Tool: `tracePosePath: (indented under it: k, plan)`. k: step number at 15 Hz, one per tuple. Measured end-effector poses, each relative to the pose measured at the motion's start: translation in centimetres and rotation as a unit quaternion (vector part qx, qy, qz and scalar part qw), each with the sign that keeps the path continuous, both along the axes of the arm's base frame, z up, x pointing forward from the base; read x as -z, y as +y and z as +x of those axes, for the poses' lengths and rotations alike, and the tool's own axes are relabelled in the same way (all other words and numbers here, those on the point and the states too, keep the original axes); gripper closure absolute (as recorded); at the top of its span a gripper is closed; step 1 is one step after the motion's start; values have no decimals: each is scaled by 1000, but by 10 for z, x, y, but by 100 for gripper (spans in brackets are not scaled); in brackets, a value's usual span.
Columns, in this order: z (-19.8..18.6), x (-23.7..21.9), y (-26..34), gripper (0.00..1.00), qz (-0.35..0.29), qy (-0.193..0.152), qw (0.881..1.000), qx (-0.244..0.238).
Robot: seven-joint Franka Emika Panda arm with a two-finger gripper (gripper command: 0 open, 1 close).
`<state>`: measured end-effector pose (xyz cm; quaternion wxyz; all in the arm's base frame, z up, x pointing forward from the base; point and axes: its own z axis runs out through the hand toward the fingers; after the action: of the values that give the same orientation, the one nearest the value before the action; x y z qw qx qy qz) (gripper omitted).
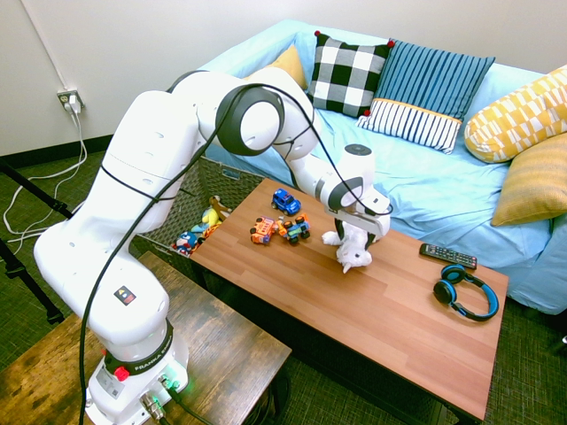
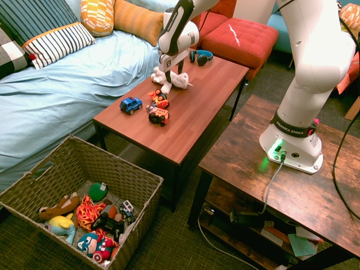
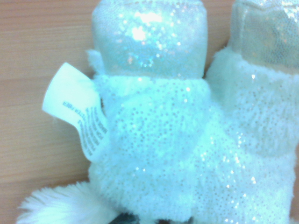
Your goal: Put the stuffed toy in the basket
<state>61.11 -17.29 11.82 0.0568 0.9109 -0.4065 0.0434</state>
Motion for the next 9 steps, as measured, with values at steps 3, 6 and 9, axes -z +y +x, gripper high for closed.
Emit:
tracePosePath:
  k: [3, 6, 9]
  plan:
    - [4, 7, 5, 100, -1, 1, 1000, -5]
    - [6, 7, 8, 100, -1, 1, 1000, -8]
    - [4, 13, 8, 100, -2, 6, 1000, -8]
